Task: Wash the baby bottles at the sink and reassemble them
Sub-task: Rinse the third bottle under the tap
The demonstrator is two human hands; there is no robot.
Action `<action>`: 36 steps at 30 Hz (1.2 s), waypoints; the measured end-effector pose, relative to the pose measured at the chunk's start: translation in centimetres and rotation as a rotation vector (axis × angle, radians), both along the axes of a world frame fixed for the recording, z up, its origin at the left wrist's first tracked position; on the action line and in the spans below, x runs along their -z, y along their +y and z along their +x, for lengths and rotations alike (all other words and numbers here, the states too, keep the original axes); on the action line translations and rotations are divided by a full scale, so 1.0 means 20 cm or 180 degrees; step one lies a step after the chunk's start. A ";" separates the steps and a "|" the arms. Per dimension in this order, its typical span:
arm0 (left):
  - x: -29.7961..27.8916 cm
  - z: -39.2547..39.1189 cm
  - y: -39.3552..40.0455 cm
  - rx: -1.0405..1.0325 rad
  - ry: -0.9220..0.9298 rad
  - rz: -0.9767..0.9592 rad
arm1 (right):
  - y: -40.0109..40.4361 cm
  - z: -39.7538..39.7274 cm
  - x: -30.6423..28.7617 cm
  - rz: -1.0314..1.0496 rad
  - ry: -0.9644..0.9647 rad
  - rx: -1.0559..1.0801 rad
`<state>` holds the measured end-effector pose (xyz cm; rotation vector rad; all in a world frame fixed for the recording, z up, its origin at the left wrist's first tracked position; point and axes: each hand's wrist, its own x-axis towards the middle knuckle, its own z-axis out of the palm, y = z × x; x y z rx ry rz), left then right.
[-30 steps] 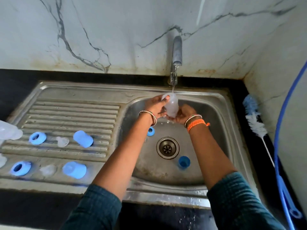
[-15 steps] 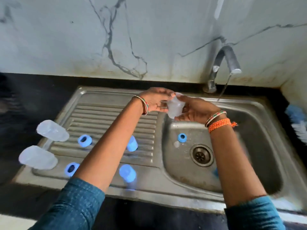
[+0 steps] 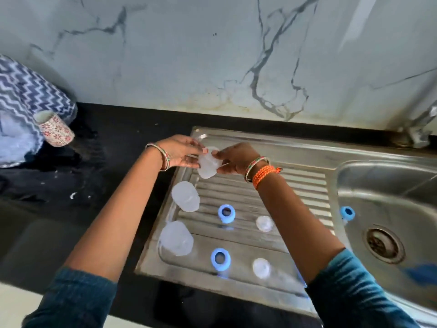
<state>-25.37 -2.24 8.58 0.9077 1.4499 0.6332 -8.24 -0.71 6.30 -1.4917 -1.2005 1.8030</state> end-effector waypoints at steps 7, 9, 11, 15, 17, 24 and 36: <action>0.22 -0.16 0.00 -0.0383 -0.0101 -0.0142 | 0.02 -0.23 0.15 0.0188 -0.0553 -0.0001; 0.25 -0.20 0.00 -0.0504 -0.0202 -0.0131 | 0.04 -0.26 0.16 0.0240 -0.0691 -0.0058; 0.27 -0.24 0.00 -0.0552 -0.0231 -0.0115 | 0.05 -0.28 0.17 0.0242 -0.0768 -0.0141; 0.30 -0.27 0.00 -0.0504 -0.0060 -0.0168 | 0.05 -0.29 0.17 0.0355 -0.1074 -0.0271; 0.30 -0.27 0.01 -0.0514 0.0039 -0.0141 | 0.04 -0.30 0.17 0.0410 -0.1129 -0.0313; 0.16 -0.23 -0.01 -0.0774 0.0531 0.0302 | 0.01 -0.20 0.06 0.0698 -0.1107 -0.0313; -0.15 1.00 0.26 0.0974 0.0687 0.1103 | 0.01 1.07 0.03 0.0704 -0.1241 0.0139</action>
